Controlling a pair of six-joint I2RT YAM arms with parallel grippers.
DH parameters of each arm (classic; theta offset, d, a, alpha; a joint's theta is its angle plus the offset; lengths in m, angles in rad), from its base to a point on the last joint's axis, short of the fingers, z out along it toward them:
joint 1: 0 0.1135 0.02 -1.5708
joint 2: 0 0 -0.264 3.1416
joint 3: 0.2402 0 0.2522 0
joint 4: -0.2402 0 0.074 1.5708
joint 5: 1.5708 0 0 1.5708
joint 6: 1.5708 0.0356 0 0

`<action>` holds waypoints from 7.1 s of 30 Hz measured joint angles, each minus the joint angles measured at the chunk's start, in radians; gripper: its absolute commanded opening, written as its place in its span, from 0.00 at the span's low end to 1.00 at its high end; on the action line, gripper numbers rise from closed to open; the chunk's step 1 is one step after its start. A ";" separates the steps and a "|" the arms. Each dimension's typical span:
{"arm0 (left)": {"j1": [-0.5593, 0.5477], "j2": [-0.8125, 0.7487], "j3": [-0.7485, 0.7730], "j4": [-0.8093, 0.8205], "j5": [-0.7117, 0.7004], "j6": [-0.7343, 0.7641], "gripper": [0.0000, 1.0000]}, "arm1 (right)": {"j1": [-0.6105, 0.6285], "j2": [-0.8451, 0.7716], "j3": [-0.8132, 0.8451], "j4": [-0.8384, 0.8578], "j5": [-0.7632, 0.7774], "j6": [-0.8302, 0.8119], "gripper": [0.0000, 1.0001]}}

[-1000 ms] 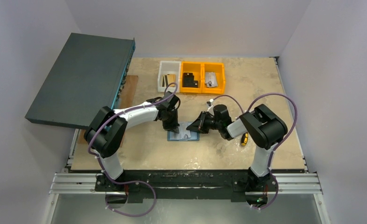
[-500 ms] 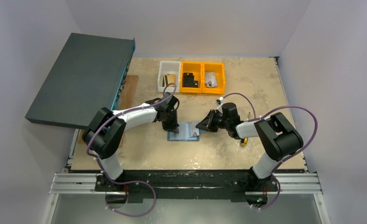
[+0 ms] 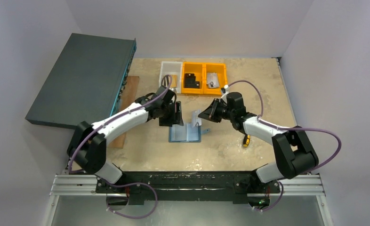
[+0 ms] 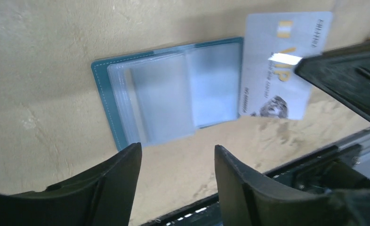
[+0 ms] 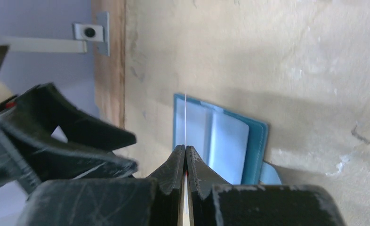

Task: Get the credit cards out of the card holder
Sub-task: Remove the credit card from the card holder, then place the credit card in the storage box, then remove the credit card from the card holder.

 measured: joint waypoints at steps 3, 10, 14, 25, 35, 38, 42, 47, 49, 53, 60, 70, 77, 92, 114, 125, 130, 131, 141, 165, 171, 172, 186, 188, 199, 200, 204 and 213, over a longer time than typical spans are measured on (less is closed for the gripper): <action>0.002 -0.105 0.037 -0.038 -0.020 0.020 0.82 | -0.022 -0.017 0.063 -0.053 0.021 -0.019 0.00; 0.051 -0.256 0.079 -0.137 -0.045 0.080 0.85 | -0.158 0.055 0.283 -0.182 0.048 -0.084 0.00; 0.074 -0.298 0.079 -0.202 -0.053 0.118 0.85 | -0.248 0.162 0.447 -0.227 0.058 -0.110 0.00; 0.079 -0.356 0.079 -0.271 -0.044 0.167 0.86 | -0.333 0.557 0.853 -0.347 0.082 -0.164 0.00; 0.082 -0.353 0.079 -0.272 -0.032 0.185 0.86 | -0.328 0.717 1.061 -0.472 0.092 -0.192 0.23; 0.083 -0.348 0.079 -0.271 -0.024 0.185 0.86 | -0.328 0.725 1.105 -0.490 0.102 -0.204 0.38; 0.083 -0.347 0.079 -0.271 -0.019 0.188 0.86 | -0.328 0.725 1.133 -0.507 0.104 -0.215 0.46; 0.083 -0.347 0.076 -0.269 -0.017 0.192 0.86 | -0.323 0.719 1.147 -0.543 0.109 -0.231 0.51; 0.083 -0.347 0.075 -0.268 -0.016 0.192 0.86 | -0.317 0.705 1.133 -0.545 0.113 -0.235 0.52; 0.084 -0.347 0.075 -0.263 -0.016 0.192 0.86 | -0.288 0.599 1.028 -0.561 0.145 -0.240 0.54; 0.109 -0.348 0.039 -0.248 -0.018 0.168 0.86 | -0.140 0.281 0.769 -0.554 0.239 -0.240 0.54; 0.162 -0.356 -0.024 -0.219 -0.026 0.105 0.86 | 0.273 0.124 0.420 -0.496 0.386 -0.151 0.52; 0.162 -0.362 -0.024 -0.208 -0.026 0.102 0.86 | 0.403 0.241 0.420 -0.497 0.506 -0.121 0.51; 0.162 -0.363 -0.045 -0.182 -0.019 0.076 0.86 | 0.468 0.355 0.495 -0.534 0.605 -0.136 0.40; 0.146 -0.178 -0.148 -0.047 0.082 -0.003 0.31 | 0.327 0.324 0.290 -0.262 0.352 -0.124 0.00; 0.098 -0.035 -0.088 -0.008 0.094 -0.027 0.20 | 0.294 0.324 0.253 -0.185 0.263 -0.133 0.00; 0.086 0.002 -0.061 0.001 0.097 -0.027 0.17 | 0.292 0.324 0.242 -0.167 0.251 -0.134 0.00; 0.084 0.007 -0.059 0.003 0.097 -0.027 0.18 | 0.292 0.324 0.240 -0.163 0.251 -0.135 0.00; 0.068 0.068 -0.057 0.075 0.136 -0.027 0.20 | 0.286 0.324 0.224 -0.134 0.232 -0.135 0.00; 0.068 0.113 -0.058 0.154 0.163 -0.045 0.00 | 0.286 0.265 0.292 -0.278 0.254 -0.146 0.44; 0.066 0.113 -0.058 0.174 0.178 -0.045 0.16 | 0.286 0.198 0.329 -0.330 0.294 -0.152 0.50; 0.065 0.113 -0.058 0.179 0.182 -0.045 0.20 | 0.286 0.190 0.332 -0.336 0.302 -0.152 0.50; 0.013 0.178 0.024 0.200 0.220 -0.053 0.38 | 0.217 0.040 0.291 -0.437 0.393 -0.155 0.50; 0.002 0.185 0.045 0.201 0.226 -0.053 0.38 | 0.195 0.003 0.271 -0.437 0.396 -0.155 0.50; -0.018 0.289 0.144 0.205 0.256 -0.071 0.39 | 0.163 -0.048 0.217 -0.443 0.414 -0.155 0.50; -0.019 0.301 0.146 0.209 0.261 -0.076 0.39 | 0.163 -0.048 0.217 -0.445 0.414 -0.155 0.50; -0.024 0.348 0.148 0.218 0.280 -0.098 0.38 | 0.163 -0.048 0.217 -0.446 0.414 -0.154 0.48; -0.025 0.370 0.154 0.203 0.294 -0.106 0.37 | 0.163 -0.049 0.202 -0.444 0.402 -0.155 0.45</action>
